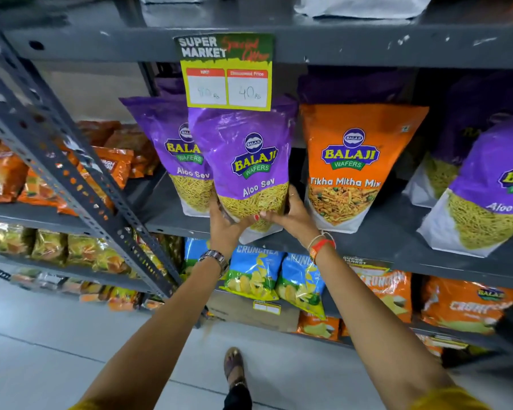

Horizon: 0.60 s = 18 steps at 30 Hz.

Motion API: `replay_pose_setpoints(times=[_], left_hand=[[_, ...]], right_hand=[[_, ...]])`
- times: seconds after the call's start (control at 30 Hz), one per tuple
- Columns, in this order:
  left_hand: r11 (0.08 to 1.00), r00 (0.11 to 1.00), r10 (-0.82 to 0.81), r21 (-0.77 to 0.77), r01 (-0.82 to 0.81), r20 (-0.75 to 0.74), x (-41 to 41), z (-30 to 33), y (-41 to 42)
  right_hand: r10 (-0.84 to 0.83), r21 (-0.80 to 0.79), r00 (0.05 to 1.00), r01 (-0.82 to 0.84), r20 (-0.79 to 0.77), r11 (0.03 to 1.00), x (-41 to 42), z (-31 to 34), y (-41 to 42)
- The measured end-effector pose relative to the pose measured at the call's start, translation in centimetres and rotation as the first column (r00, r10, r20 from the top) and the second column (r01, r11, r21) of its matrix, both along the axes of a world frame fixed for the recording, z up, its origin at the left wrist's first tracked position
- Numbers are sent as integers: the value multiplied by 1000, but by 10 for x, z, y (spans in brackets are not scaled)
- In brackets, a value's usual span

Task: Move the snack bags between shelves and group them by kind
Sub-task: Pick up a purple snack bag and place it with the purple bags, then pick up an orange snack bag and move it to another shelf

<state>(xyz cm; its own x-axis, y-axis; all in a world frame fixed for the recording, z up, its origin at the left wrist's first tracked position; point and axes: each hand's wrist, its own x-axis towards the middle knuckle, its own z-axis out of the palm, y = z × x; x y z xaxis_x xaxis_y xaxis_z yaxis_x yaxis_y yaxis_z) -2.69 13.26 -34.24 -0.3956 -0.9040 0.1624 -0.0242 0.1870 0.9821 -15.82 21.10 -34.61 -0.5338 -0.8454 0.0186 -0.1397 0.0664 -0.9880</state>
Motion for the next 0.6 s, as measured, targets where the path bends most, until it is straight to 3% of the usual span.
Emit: replay_pose_setpoints(times=[0.1, 0.17, 0.2, 0.27, 0.37, 0.4, 0.47, 0.6], left_hand=[[962, 975, 223, -164, -219, 8, 2, -5, 23], [895, 932, 361, -277, -349, -8, -4, -8, 41], [884, 942, 335, -333, -328, -38, -10, -9, 50], [892, 991, 122, -433, -132, -50, -26, -7, 66], [939, 967, -255, -233, 254, 29, -58, 0, 76], [933, 943, -332, -135, 333, 30, -71, 2, 77], [922, 922, -387, 20, 387, 16, -96, 4, 77], [875, 914, -400, 267, 404, -74, -126, 11, 64]], right_hand=[[-214, -144, 977, 212, -1, 967, 7, 0, 13], [-472, -213, 879, 475, 71, 854, 7, 2, 35], [-581, -199, 807, 589, 101, 783, 7, 6, 48], [-675, -106, 723, 690, 144, 716, 5, 17, 69], [-803, -172, 596, 793, 17, 585, -24, 27, 79], [-806, -165, 589, 790, -58, 590, -35, 27, 80], [-763, -101, 631, 758, -138, 645, -60, 15, 81], [-599, 48, 801, 598, 10, 800, -87, 2, 87]])
